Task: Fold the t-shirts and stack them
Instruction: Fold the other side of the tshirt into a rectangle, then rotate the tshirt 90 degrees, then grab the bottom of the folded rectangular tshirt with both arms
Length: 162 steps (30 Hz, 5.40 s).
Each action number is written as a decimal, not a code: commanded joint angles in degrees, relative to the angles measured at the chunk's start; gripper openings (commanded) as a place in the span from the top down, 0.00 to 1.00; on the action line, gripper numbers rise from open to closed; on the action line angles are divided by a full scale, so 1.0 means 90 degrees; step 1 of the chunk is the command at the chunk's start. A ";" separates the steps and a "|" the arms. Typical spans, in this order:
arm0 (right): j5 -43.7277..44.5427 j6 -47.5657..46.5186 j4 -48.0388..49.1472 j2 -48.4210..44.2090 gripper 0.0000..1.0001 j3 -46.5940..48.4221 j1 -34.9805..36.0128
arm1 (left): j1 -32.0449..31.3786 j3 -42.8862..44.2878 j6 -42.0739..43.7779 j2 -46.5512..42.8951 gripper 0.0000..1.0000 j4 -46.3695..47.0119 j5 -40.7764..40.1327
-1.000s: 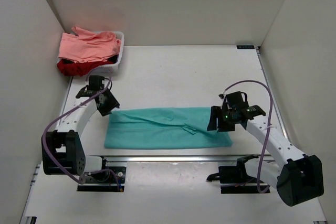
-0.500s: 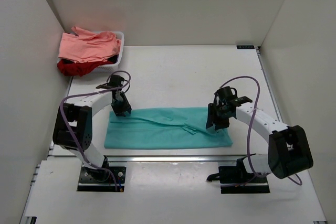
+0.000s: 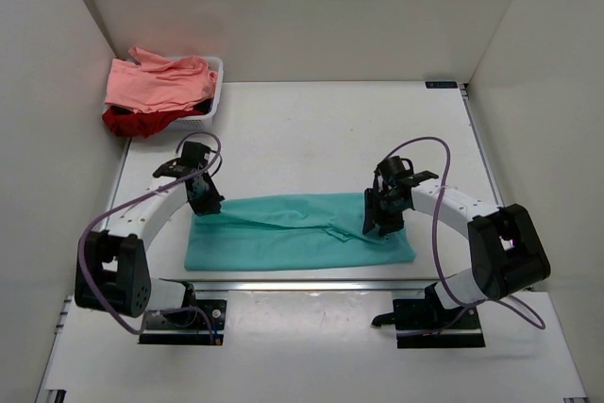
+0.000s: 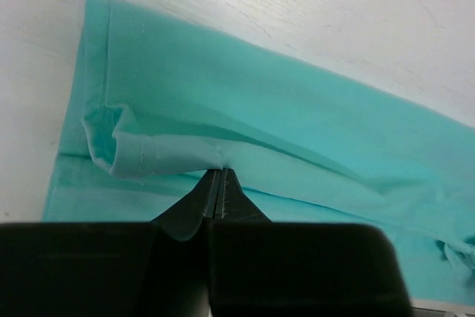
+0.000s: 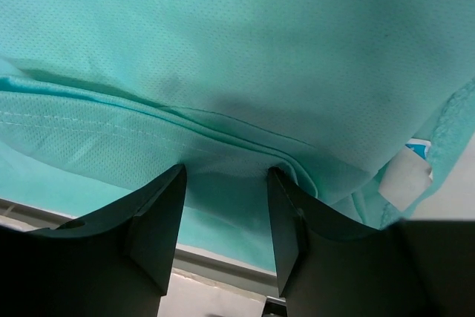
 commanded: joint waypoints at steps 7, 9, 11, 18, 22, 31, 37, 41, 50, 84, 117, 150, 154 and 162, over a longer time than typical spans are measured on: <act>0.0053 -0.0035 0.0193 0.0033 0.55 0.0111 0.0104 | -0.0076 -0.0728 -0.0084 -0.0736 0.77 -0.0329 0.0221; 0.0034 -0.0093 0.0164 -0.0016 0.54 0.0129 0.0075 | -0.0037 -0.0943 -0.0045 -0.0980 0.59 -0.0524 0.0319; 0.0083 -0.0035 0.0164 0.0003 0.54 0.0140 0.0084 | 0.0012 -0.1041 -0.0064 -0.1156 0.52 -0.0700 0.0261; 0.0434 0.0082 0.0028 0.0247 0.53 0.0306 0.0202 | -0.0163 -0.0291 -0.0201 -0.1314 0.52 -0.0467 0.0026; 0.0815 0.0345 0.0036 0.0637 0.51 0.0432 0.0338 | -0.0417 -0.0115 -0.0231 -0.0349 0.57 0.0216 -0.0227; 0.1138 0.0230 -0.0069 0.3445 0.51 0.3832 0.0193 | -0.1227 0.0140 -0.0152 0.1968 0.73 0.0169 -0.0337; 0.0601 -0.0151 -0.1463 0.6960 0.51 0.9317 0.0026 | -0.1979 0.0266 -0.0444 0.1890 0.77 -0.0279 0.0455; 0.0612 -0.0220 -0.2485 0.8072 0.50 1.2266 -0.0247 | -0.2038 0.0462 -0.0689 0.1647 0.76 -0.0096 0.1235; 0.1821 -0.0981 -0.1770 0.4733 0.48 1.0064 -0.0199 | -0.1550 0.2832 -0.0826 0.1772 0.64 -0.0153 0.1745; 0.0364 -0.0141 0.0664 0.2455 0.50 0.1468 0.2391 | -0.1033 1.0257 -0.0435 0.8199 0.65 -0.1209 0.0895; -0.1099 -0.1118 0.1522 0.2906 0.56 0.1558 0.2605 | -0.0613 1.0014 -0.1109 0.7906 0.65 -0.0886 0.1139; -0.0483 0.0333 -0.0521 -0.0630 0.38 0.0963 0.1637 | -0.1334 0.2072 0.0844 0.0898 0.31 -0.0780 0.1188; -0.0688 0.1194 0.0015 -0.0904 0.40 0.0151 0.2105 | -0.1812 0.0271 0.0503 0.0027 0.29 -0.0438 0.1305; -0.0884 0.2435 0.1149 -0.0446 0.40 -0.0622 0.2808 | -0.2039 -0.0659 0.0414 -0.0042 0.28 -0.0028 0.1169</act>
